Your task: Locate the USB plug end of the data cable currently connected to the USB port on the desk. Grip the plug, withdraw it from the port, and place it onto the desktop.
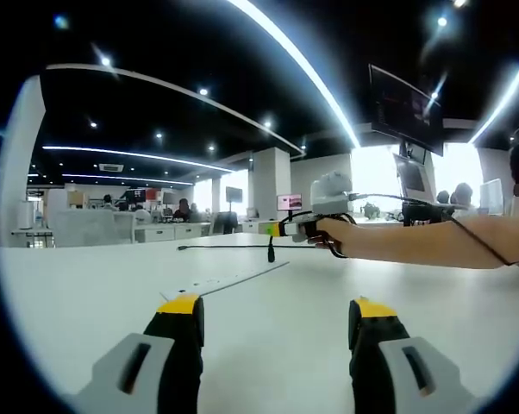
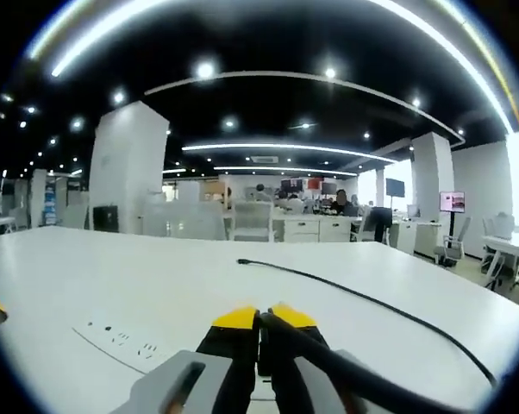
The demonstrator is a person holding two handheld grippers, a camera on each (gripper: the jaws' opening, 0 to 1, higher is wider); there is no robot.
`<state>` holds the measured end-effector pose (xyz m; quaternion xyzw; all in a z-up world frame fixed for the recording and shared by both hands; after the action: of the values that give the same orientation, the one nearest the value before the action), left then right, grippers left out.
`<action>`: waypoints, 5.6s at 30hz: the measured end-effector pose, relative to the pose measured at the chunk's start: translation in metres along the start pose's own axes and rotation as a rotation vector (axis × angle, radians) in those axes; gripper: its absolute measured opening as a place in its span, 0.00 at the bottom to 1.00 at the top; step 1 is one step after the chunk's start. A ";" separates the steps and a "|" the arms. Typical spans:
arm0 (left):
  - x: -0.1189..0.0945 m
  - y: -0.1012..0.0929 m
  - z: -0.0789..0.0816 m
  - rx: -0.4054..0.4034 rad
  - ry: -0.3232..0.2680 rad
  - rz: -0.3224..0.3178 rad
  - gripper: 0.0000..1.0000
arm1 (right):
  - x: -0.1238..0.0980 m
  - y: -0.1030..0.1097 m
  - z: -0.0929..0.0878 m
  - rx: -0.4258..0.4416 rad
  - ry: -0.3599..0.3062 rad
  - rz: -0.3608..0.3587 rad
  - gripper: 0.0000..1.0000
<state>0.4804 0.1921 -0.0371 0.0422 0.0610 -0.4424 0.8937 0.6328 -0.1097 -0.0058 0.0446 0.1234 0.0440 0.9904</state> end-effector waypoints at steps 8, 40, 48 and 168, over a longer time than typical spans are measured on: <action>0.000 0.000 0.001 0.002 0.001 0.000 0.68 | -0.006 -0.001 -0.002 0.022 -0.007 -0.011 0.06; 0.002 -0.001 0.003 0.003 0.003 0.001 0.68 | -0.006 -0.015 -0.001 0.126 -0.019 0.037 0.06; 0.003 -0.001 0.003 0.004 0.003 0.001 0.68 | 0.000 0.000 0.006 -0.051 0.017 0.013 0.06; 0.002 -0.001 0.002 0.016 0.013 0.004 0.68 | -0.032 0.015 0.049 -0.028 -0.112 0.097 0.06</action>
<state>0.4809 0.1894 -0.0357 0.0523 0.0630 -0.4410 0.8937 0.6131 -0.1019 0.0509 0.0392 0.0647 0.0911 0.9930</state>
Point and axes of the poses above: the point that each gripper's makers call its tool centre point, and the gripper's own axes: x roughly forward along the fingers, y roughly to its left, z roughly out of its top, the point moved 8 cm from there along -x, roughly backward along the fingers, and after that the axes turned 9 degrees about y, right-handed, at the moved point
